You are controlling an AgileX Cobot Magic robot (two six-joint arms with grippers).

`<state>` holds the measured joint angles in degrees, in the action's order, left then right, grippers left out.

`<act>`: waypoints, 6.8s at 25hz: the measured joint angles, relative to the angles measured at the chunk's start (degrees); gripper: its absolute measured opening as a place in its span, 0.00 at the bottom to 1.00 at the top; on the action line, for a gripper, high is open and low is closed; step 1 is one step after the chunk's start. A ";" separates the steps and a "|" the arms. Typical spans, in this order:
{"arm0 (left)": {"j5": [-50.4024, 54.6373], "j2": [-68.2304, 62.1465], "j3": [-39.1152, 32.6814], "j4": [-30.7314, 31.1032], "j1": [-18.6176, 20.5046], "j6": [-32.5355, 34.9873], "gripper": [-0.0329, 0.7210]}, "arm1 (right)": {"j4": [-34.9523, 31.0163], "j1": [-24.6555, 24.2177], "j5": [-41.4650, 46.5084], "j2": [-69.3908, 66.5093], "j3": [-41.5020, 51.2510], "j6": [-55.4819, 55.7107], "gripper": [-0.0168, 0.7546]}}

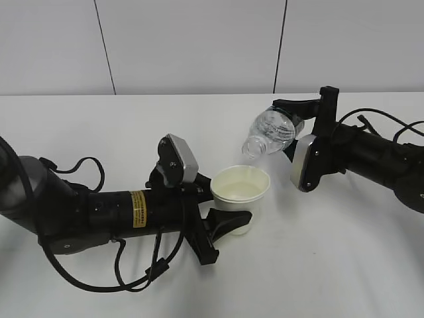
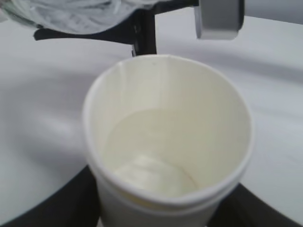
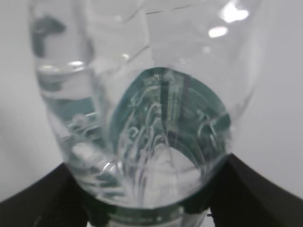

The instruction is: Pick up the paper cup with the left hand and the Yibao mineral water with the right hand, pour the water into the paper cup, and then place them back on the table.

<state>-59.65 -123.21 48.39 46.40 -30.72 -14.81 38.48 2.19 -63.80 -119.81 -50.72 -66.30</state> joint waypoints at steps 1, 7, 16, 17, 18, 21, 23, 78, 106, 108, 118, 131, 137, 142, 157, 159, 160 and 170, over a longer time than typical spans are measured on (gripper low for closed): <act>0.00 0.00 0.00 -0.43 0.00 0.00 0.60 | 0.00 0.00 0.00 0.00 0.00 2.44 0.64; -1.02 0.00 0.00 -1.97 0.97 0.06 0.60 | -0.06 0.00 0.00 0.00 0.00 16.43 0.64; -2.41 0.00 0.00 -3.04 4.52 1.89 0.60 | -3.26 0.00 0.00 0.00 0.00 44.36 0.64; -2.82 0.00 0.00 -3.11 4.98 1.89 0.60 | -4.10 0.00 0.00 0.00 0.00 45.76 0.64; -3.18 0.00 0.00 -3.26 5.50 1.95 0.60 | -4.66 0.00 0.00 0.00 0.00 47.11 0.64; -3.59 0.00 0.00 -3.90 6.92 1.95 0.60 | -6.09 0.00 0.00 0.00 0.00 52.07 0.64; -3.84 0.00 0.00 -5.04 7.73 2.03 0.60 | -6.66 0.00 0.00 0.00 0.00 55.80 0.64; -7.16 -7.45 0.18 -18.13 12.15 5.90 0.77 | -4.13 0.00 9.36 0.00 0.00 71.85 0.64; -0.09 -2.16 -4.66 -14.94 13.37 3.74 0.86 | -2.69 0.00 8.21 -2.54 1.30 75.33 0.64; -1.08 -2.15 -5.96 -15.83 13.84 4.12 0.85 | -3.36 0.00 6.25 -3.12 1.76 74.84 0.64; -5.71 -1.68 -13.13 -21.83 14.34 10.71 0.84 | -3.60 0.00 0.39 -7.59 1.88 71.45 0.64; -5.96 -0.43 -13.31 -22.11 14.34 13.24 0.83 | -0.08 0.00 0.53 -7.59 1.88 70.55 0.64; -5.96 -0.20 -13.31 -22.11 14.34 13.71 0.83 | 1.73 0.00 1.86 -7.59 1.88 70.55 0.64; -5.96 -0.15 -13.37 -22.15 14.34 13.83 0.83 | 2.59 0.00 1.95 -7.59 1.88 70.55 0.70; -5.90 0.20 -13.42 -22.15 14.34 13.89 0.83 | 2.92 0.00 4.68 -7.23 2.39 71.74 0.86; -5.78 1.12 -13.49 -22.15 14.34 13.89 0.83 | 2.92 0.00 4.92 -6.14 3.44 71.84 0.86; -5.91 1.56 -13.49 -22.10 14.34 13.89 0.83 | 2.62 0.00 5.04 -5.34 4.15 71.84 0.86; -1.64 5.42 -13.49 -21.27 14.34 13.89 0.83 | -1.43 -1.48 5.13 -1.24 11.29 71.12 0.86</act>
<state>-61.29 -117.79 34.90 25.13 -16.38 -0.93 37.05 0.70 -58.67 -121.05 -39.43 4.82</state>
